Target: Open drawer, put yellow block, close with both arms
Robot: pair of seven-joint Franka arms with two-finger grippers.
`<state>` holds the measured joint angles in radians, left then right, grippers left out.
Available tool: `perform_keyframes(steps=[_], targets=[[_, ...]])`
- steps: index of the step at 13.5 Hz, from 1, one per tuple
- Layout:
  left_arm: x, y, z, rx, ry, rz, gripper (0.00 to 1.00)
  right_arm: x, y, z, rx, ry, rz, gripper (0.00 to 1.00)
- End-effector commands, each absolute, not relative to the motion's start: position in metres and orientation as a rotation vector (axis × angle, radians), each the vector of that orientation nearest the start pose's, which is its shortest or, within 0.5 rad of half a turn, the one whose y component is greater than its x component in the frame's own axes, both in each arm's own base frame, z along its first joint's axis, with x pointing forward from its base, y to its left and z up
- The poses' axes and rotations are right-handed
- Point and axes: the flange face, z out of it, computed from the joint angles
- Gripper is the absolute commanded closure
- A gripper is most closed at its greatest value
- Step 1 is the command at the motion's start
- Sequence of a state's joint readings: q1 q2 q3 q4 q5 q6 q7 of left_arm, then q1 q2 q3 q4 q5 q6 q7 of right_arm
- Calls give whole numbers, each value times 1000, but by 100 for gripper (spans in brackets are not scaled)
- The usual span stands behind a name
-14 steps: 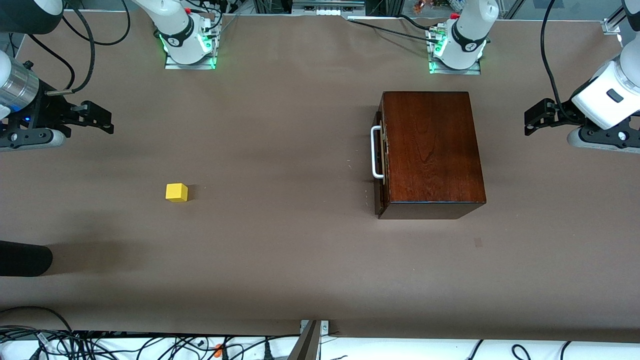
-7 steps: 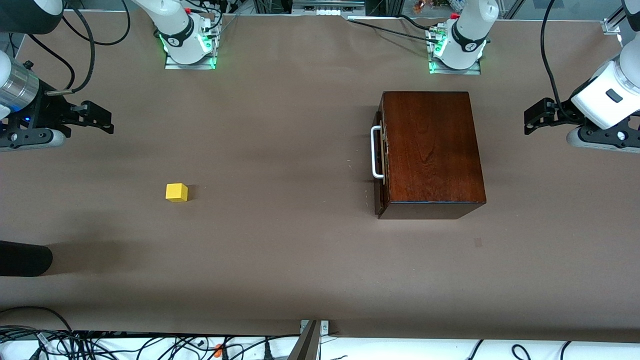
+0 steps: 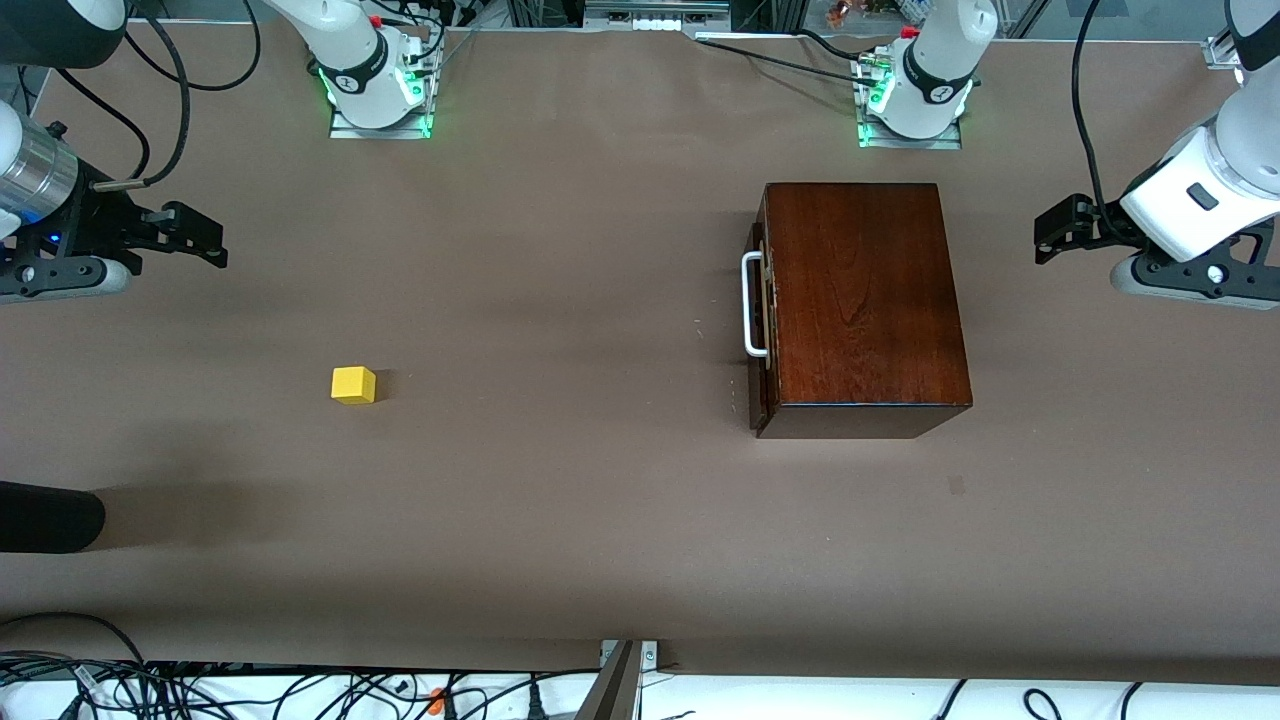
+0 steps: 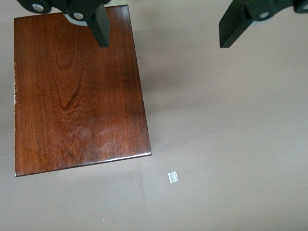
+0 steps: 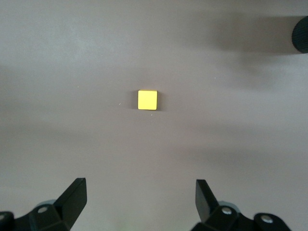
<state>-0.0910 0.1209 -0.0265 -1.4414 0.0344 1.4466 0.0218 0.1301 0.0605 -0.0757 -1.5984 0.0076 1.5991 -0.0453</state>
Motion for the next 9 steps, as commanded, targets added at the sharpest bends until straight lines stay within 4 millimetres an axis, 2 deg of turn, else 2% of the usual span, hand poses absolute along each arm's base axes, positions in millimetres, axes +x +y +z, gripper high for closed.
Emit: perform_keyframes(steps=[1, 2, 5, 6, 8, 9], targets=[[580, -65, 593, -3088, 236, 238, 0, 573, 30, 584, -3131, -168, 103, 0], [581, -66, 590, -3088, 241, 245, 0, 573, 30, 584, -3131, -168, 103, 0], [590, -70, 559, -3084, 250, 327, 0, 573, 30, 584, -3131, -168, 103, 0], [593, -82, 548, -3099, 257, 346, 0, 573, 30, 584, -3131, -168, 103, 0], [595, -106, 542, -3113, 268, 360, 0, 573, 30, 584, -3131, -168, 101, 0], [591, -130, 539, -3106, 294, 365, 0, 573, 30, 584, -3131, -168, 103, 0]])
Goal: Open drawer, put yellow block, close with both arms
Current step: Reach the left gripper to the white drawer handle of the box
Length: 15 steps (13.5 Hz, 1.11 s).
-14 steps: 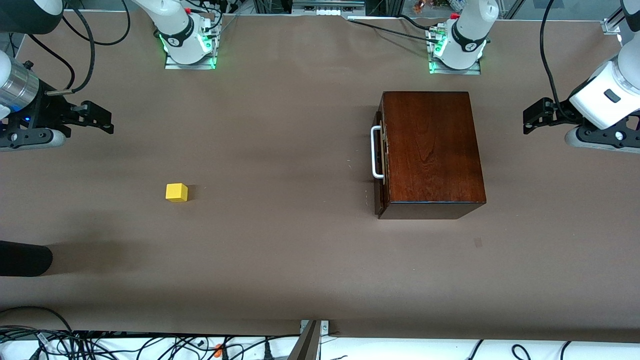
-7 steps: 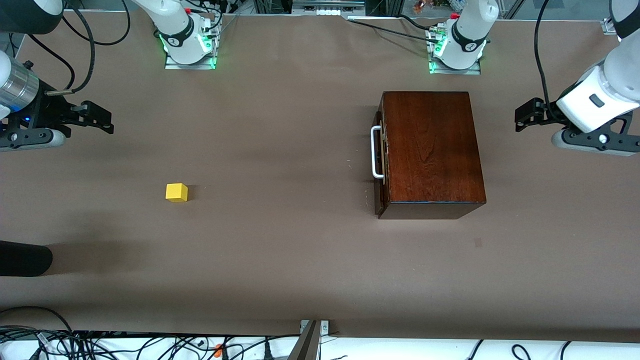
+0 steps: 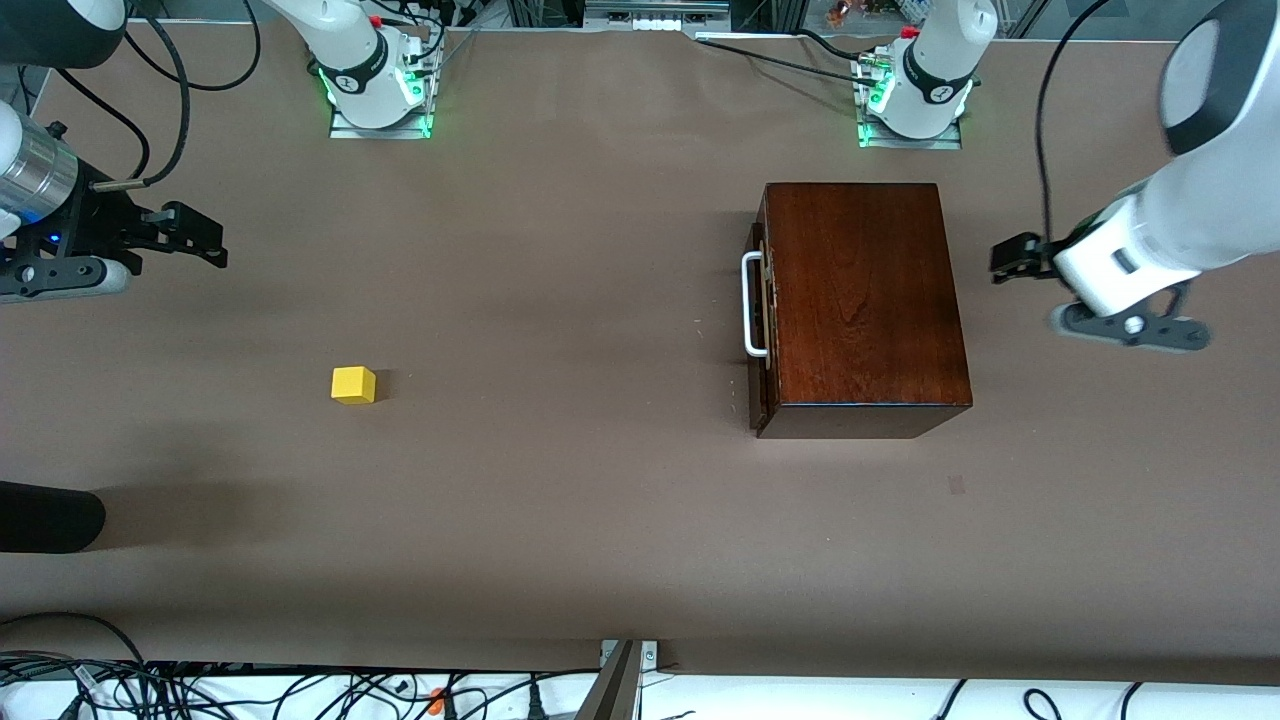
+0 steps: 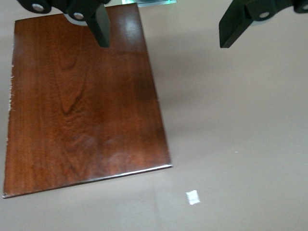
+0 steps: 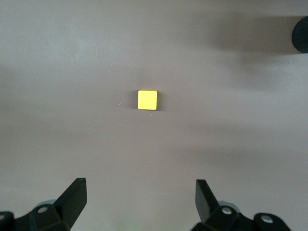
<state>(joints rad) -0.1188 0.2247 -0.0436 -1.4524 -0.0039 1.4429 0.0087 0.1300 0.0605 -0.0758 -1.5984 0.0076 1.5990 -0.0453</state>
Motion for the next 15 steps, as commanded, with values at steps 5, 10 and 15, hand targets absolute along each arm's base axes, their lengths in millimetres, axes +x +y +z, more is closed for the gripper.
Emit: perform_keyframes(steps=[5, 10, 15], targets=[[566, -256, 518, -3084, 322, 332, 0, 573, 30, 584, -3131, -168, 103, 0], [552, -341, 487, -3132, 179, 235, 0, 573, 30, 584, -3131, -168, 101, 0], [516, -425, 428, -3089, 57, 236, 0, 573, 30, 584, -3131, -168, 96, 0]])
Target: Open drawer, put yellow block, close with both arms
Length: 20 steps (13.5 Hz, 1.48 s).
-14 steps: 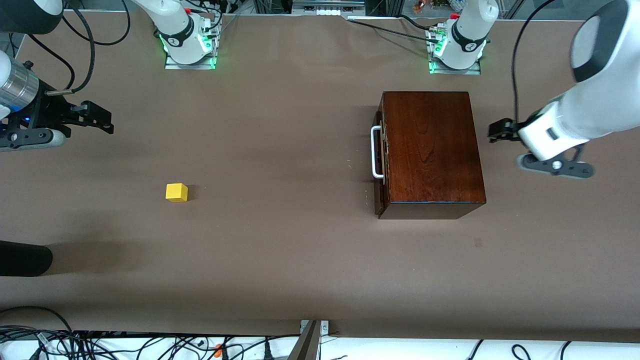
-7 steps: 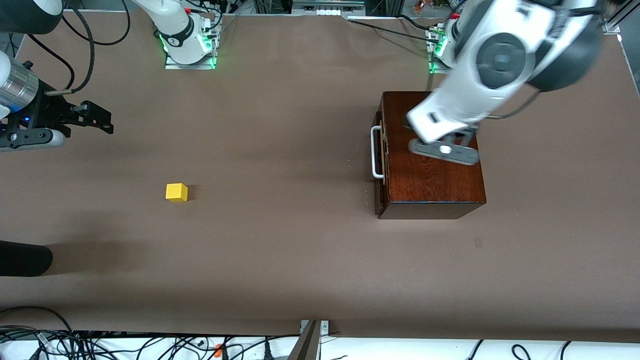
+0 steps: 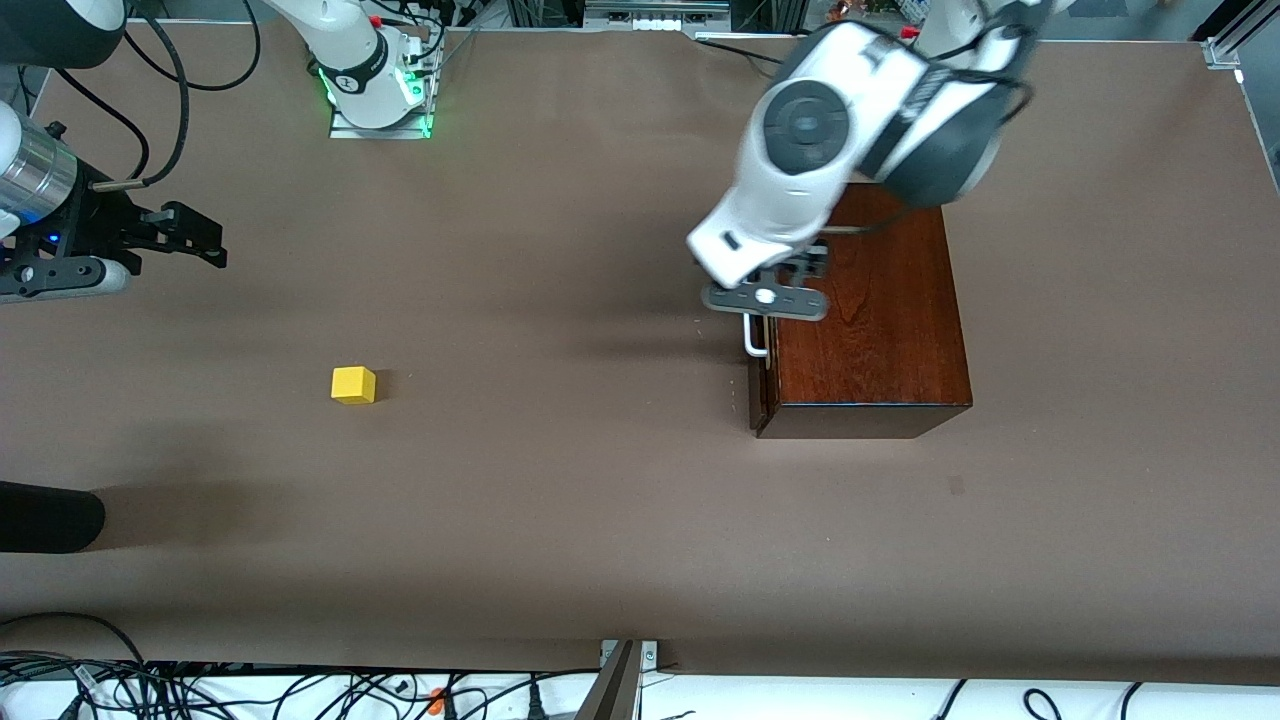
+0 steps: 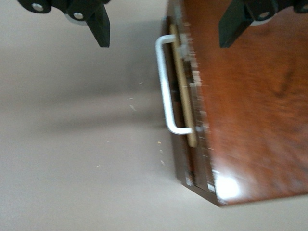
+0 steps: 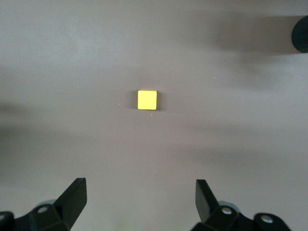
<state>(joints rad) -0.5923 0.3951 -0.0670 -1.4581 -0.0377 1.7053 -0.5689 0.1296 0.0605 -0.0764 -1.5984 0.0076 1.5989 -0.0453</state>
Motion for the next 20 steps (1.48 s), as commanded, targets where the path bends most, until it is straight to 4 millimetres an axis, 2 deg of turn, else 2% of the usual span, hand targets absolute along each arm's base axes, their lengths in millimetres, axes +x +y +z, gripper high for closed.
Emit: perform_keyframes(steps=[1, 2, 4, 6, 8, 10, 13, 15, 16, 17, 20], targets=[[514, -430, 420, -3075, 53, 228, 0, 573, 29, 585, -3132, -168, 94, 0], [514, -430, 412, -3054, 64, 201, 0, 573, 30, 584, -3131, -168, 94, 0], [500, -434, 379, -3032, 46, 177, 0, 573, 29, 585, -3132, -168, 91, 0], [495, -429, 351, -3000, 25, 106, 0, 572, 31, 585, -3132, -173, 98, 0], [491, -430, 333, -2998, 12, 68, 0, 571, 36, 586, -3131, -187, 98, 0], [489, -430, 323, -3004, -4, 59, 0, 574, 44, 586, -3128, -206, 67, 0], [485, -430, 303, -2956, 5, 26, 0, 600, 63, 557, -3132, -250, 53, 0], [485, -434, 292, -2954, 0, -2, 0, 632, 72, 495, -3141, -257, 88, 0], [485, -434, 286, -2955, -5, 1, 0, 642, 73, 473, -3140, -263, 86, 0], [485, -434, 282, -2953, -7, 4, 0, 648, 74, 459, -3140, -263, 72, 0], [485, -434, 278, -2948, -5, 10, 0, 662, 78, 373, -3137, -259, 74, 0]])
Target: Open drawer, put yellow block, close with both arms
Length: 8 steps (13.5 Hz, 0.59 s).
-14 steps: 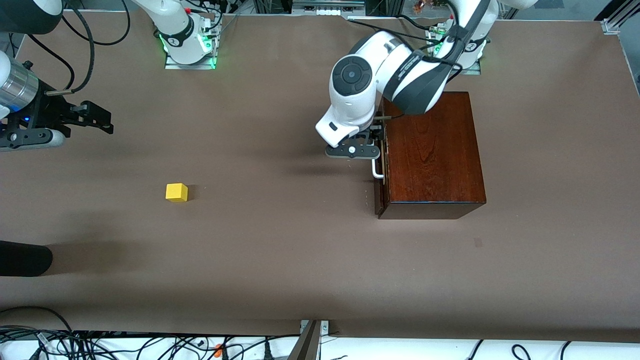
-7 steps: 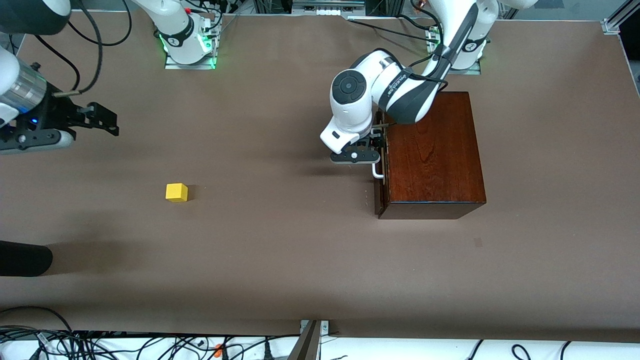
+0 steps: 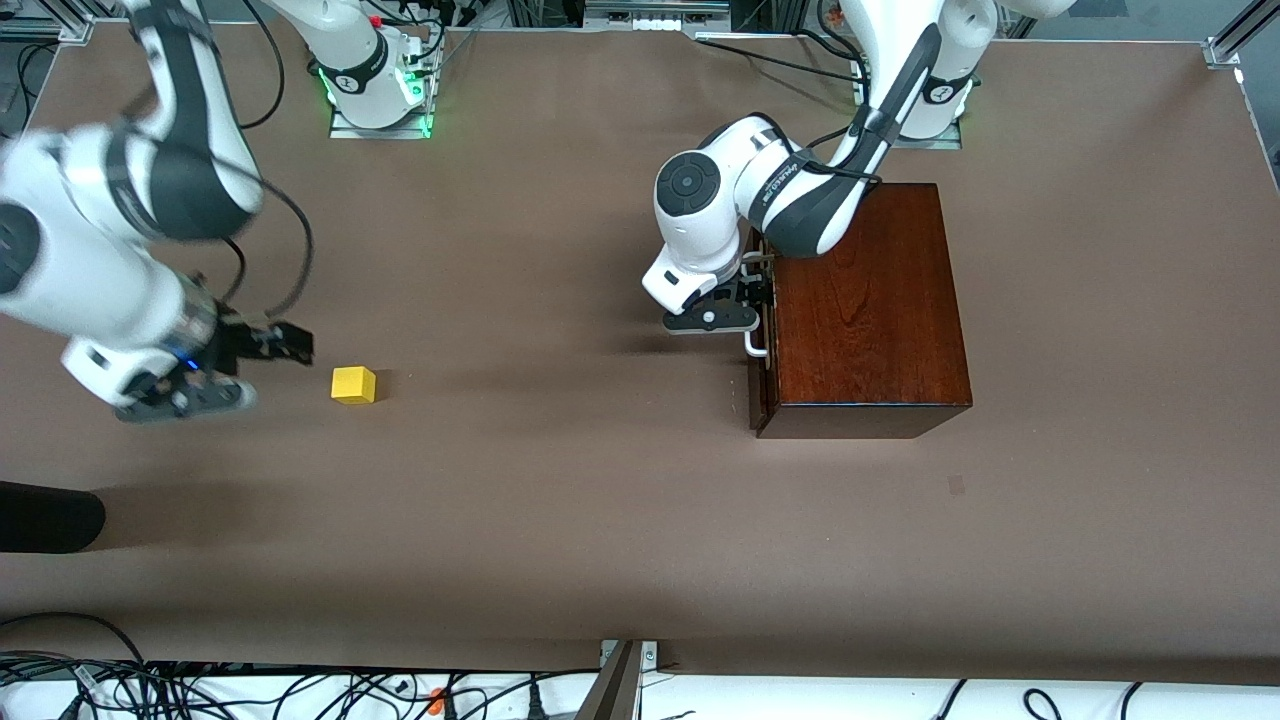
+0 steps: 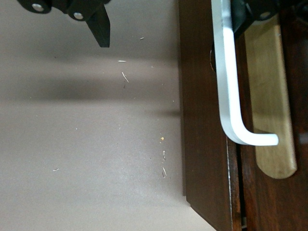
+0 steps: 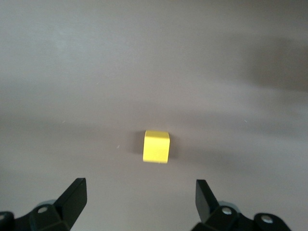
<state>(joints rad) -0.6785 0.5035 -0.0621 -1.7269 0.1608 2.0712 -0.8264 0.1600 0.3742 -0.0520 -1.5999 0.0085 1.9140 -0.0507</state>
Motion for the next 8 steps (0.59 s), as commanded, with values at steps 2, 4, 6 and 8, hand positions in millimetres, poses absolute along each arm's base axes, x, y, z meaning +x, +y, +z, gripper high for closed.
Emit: perform_keyframes(steps=[2, 4, 6, 8], targets=[[485, -435, 275, -2950, -3, 10, 0, 649, 75, 316, -3137, -219, -6, 0], [486, -434, 274, -2952, -5, 7, 0, 633, 67, 270, -3141, -171, -45, 0], [488, -435, 265, -2958, -4, 5, 0, 620, 62, 240, -3144, -153, -60, 0], [487, -436, 258, -2955, -6, 14, 0, 612, 58, 227, -3148, -124, -29, 0]])
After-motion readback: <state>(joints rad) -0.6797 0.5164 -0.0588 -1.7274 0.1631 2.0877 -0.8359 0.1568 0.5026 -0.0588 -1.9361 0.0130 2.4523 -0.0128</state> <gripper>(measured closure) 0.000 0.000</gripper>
